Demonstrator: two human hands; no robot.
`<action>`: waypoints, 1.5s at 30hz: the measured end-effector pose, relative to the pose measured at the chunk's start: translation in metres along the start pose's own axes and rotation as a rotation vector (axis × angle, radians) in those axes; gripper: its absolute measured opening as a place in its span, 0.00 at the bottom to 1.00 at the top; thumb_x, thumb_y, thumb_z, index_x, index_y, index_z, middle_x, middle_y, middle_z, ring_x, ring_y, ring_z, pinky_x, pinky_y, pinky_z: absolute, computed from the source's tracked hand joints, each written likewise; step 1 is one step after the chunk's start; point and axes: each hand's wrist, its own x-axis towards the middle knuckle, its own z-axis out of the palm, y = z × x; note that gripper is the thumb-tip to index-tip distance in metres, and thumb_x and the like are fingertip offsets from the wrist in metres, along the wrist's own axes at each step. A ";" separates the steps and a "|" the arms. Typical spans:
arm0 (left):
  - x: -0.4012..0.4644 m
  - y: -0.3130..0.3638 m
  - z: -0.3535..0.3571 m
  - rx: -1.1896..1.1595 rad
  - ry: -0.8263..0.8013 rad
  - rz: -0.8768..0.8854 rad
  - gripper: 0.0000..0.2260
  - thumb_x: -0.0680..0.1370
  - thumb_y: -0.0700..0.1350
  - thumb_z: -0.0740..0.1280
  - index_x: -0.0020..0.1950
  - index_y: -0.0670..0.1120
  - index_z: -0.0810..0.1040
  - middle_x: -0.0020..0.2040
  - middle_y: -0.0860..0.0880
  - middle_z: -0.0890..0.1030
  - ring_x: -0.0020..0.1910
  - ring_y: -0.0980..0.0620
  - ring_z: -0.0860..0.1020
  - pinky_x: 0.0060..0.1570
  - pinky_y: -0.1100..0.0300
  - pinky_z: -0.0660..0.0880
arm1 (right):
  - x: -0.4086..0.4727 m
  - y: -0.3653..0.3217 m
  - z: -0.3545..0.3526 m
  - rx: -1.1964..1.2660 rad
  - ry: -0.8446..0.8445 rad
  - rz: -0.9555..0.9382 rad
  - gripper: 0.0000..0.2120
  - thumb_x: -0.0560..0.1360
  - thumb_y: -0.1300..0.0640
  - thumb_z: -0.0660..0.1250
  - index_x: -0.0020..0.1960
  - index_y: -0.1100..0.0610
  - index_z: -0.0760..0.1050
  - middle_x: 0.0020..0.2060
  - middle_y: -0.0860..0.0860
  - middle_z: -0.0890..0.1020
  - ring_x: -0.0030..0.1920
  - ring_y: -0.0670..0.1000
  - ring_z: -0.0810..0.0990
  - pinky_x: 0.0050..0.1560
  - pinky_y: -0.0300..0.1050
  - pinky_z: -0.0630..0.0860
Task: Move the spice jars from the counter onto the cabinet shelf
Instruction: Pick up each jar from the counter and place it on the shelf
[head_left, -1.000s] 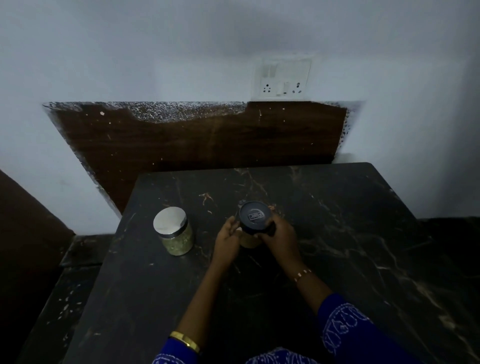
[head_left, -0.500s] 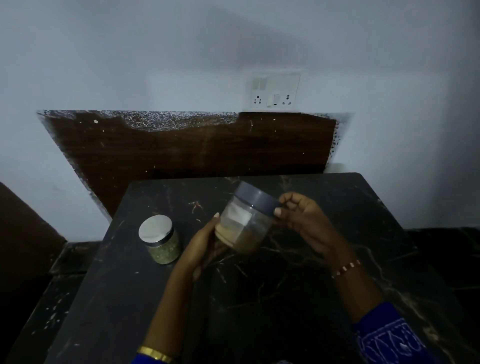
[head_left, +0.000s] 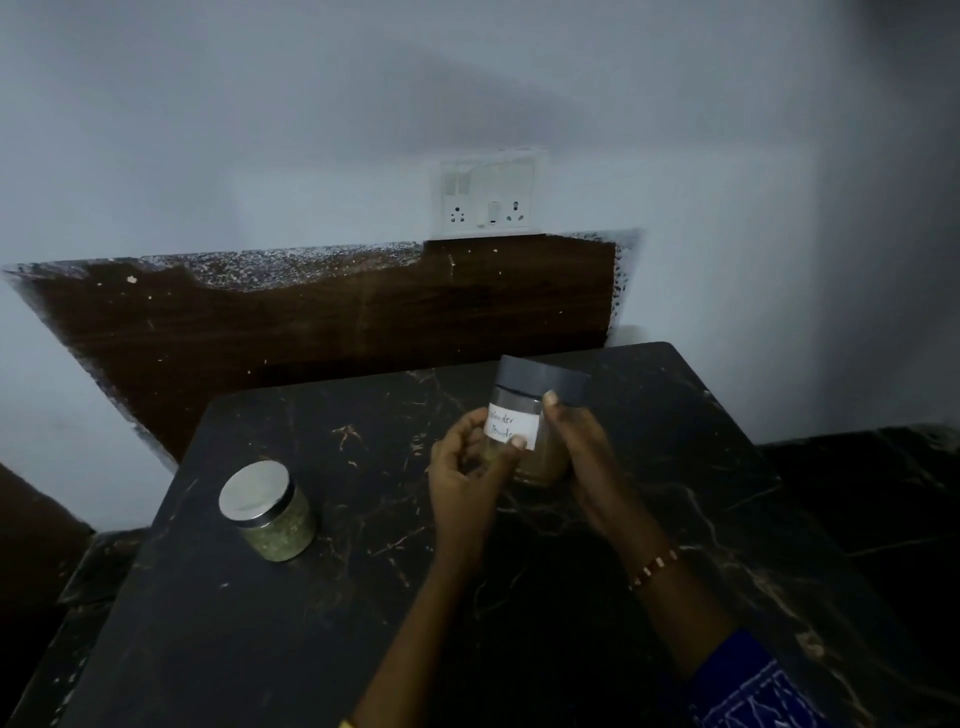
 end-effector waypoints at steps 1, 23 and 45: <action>-0.001 0.000 0.003 0.000 0.005 0.028 0.18 0.74 0.43 0.68 0.63 0.45 0.74 0.60 0.43 0.76 0.56 0.47 0.79 0.51 0.51 0.80 | -0.002 0.000 -0.004 0.033 -0.017 -0.003 0.32 0.65 0.39 0.67 0.65 0.52 0.68 0.57 0.56 0.79 0.56 0.58 0.79 0.59 0.63 0.76; 0.026 0.054 0.069 -0.094 -0.226 0.154 0.16 0.82 0.45 0.53 0.66 0.43 0.72 0.57 0.47 0.80 0.54 0.56 0.79 0.42 0.74 0.77 | -0.005 -0.084 -0.059 -0.022 0.126 -0.266 0.16 0.78 0.44 0.56 0.57 0.54 0.73 0.53 0.53 0.81 0.54 0.52 0.80 0.57 0.51 0.78; 0.089 0.345 0.200 -0.037 -0.218 0.803 0.17 0.80 0.45 0.60 0.69 0.48 0.68 0.48 0.55 0.78 0.51 0.51 0.78 0.55 0.54 0.75 | -0.014 -0.397 -0.122 -0.273 0.086 -1.095 0.16 0.74 0.54 0.67 0.61 0.54 0.73 0.53 0.54 0.82 0.54 0.54 0.81 0.57 0.51 0.79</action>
